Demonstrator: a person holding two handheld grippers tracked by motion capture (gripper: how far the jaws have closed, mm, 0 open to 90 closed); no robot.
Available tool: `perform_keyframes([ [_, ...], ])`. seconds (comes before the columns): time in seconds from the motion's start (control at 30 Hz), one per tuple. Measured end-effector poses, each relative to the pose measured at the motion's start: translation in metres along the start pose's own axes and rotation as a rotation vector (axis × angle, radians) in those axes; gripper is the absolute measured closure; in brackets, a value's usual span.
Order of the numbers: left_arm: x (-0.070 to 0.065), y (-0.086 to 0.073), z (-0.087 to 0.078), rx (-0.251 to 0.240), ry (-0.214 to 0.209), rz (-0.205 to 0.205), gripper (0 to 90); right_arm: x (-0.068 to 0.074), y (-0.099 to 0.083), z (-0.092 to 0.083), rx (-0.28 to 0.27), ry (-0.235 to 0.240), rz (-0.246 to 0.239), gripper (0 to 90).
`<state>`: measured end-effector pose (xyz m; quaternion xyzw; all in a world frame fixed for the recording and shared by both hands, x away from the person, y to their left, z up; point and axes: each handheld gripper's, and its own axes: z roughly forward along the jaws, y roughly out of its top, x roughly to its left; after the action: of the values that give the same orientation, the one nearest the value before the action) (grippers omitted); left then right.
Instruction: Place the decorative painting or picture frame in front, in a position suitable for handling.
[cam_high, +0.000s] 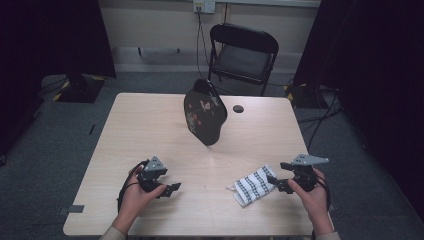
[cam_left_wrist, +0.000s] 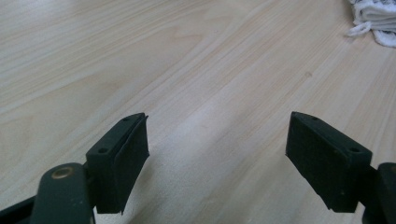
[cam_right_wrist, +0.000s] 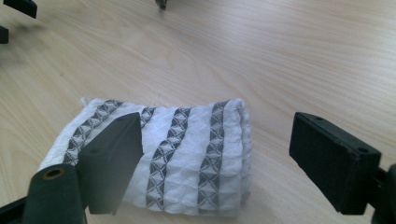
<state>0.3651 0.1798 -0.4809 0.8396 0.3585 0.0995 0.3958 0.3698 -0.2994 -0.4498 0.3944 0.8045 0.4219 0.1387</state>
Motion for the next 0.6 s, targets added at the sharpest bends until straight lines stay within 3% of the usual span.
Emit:
perform_keyframes([
  [0.27,-0.009,0.007,0.000,0.001,-0.039,0.048,21.6,0.004,-0.002,0.007,0.027,0.014,-0.020,18.1],
  [0.6,-0.021,0.013,0.009,0.009,-0.066,0.042,20.9,-0.001,-0.003,-0.001,0.022,-0.012,-0.026,25.3],
])
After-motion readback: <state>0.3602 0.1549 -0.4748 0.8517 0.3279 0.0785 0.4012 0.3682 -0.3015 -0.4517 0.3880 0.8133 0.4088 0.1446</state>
